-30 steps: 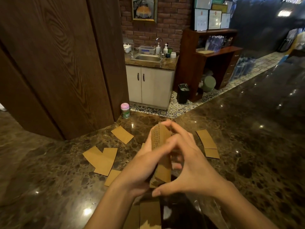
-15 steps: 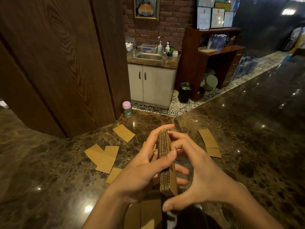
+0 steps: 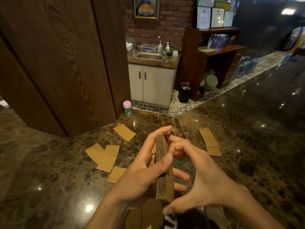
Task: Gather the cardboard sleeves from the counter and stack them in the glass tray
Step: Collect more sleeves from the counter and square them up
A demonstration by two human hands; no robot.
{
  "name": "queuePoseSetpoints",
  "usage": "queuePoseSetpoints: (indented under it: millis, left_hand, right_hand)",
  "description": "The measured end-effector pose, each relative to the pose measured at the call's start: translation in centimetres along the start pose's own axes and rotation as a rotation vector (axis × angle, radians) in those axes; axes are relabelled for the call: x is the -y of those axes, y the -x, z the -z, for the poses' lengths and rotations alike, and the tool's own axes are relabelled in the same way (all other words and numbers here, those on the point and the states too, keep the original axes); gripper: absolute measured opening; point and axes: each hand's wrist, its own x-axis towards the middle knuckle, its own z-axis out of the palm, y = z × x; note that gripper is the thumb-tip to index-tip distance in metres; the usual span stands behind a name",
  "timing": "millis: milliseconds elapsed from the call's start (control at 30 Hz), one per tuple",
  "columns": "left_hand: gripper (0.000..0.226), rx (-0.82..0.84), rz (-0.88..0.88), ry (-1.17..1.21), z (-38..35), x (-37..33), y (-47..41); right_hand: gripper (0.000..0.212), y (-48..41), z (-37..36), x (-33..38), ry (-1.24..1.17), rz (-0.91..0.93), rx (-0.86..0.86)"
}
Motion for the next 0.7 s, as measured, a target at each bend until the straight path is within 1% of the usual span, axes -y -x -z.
queuePoseSetpoints:
  millis: [100,200,267,300,333,367,400,433,467,500,533,567,600,633,700]
  left_hand:
    - [0.068,0.019,0.008,0.015,0.1,0.5,0.3]
    - [0.072,-0.020,0.000,0.040,0.1,1.4,0.9]
    - [0.073,-0.010,0.009,0.104,-0.1,2.0,1.5]
    - [0.075,-0.029,0.022,0.123,-0.1,2.3,1.4]
    - [0.080,-0.082,0.024,0.058,0.0,2.6,1.2]
    - [0.090,-0.141,0.001,-0.064,0.3,3.0,1.3]
    - [0.101,-0.149,-0.046,-0.166,0.9,3.8,1.9]
    - [0.110,-0.170,-0.037,-0.255,1.6,4.6,2.2]
    - [0.112,-0.194,0.021,-0.354,2.1,5.3,2.8]
    - [0.101,-0.225,0.090,-0.436,2.5,5.7,3.5]
    - [0.083,-0.241,0.098,-0.578,2.9,6.0,5.1]
    - [0.063,-0.238,0.074,-0.824,3.2,6.0,7.0]
    - [0.044,-0.201,0.012,-1.117,4.3,6.6,8.1]
    - [0.034,-0.155,0.009,-1.347,4.7,6.4,9.0]
    - [0.036,-0.001,0.106,-1.674,4.6,6.3,9.3]
  right_hand:
    - [0.088,0.3,-0.7,0.0,0.001,0.001,-0.002]
    - [0.086,1.0,-1.4,-0.2,-0.095,-0.042,0.015]
    - [0.086,1.4,-1.9,-0.2,-0.116,-0.057,0.045]
    - [0.086,1.5,-2.0,-0.2,-0.111,-0.061,0.061]
    - [0.086,1.7,-2.0,-0.2,-0.102,-0.061,0.081]
    - [0.087,1.9,-2.0,-0.2,-0.098,-0.066,0.108]
    - [0.087,2.1,-1.9,-0.3,-0.088,-0.084,0.140]
    - [0.087,2.5,-1.6,-0.5,-0.072,-0.116,0.178]
    - [0.087,2.9,-1.3,-0.7,-0.055,-0.165,0.225]
    - [0.087,3.4,-0.9,-0.9,-0.033,-0.220,0.279]
    - [0.086,3.9,-0.5,-1.1,-0.004,-0.275,0.340]
    - [0.085,4.3,-0.2,-1.4,0.021,-0.332,0.409]
    - [0.083,4.7,0.1,-1.5,0.041,-0.385,0.483]
    - [0.081,5.0,0.1,-1.6,0.055,-0.428,0.560]
    - [0.076,5.4,-0.2,-1.9,0.091,-0.478,0.686]
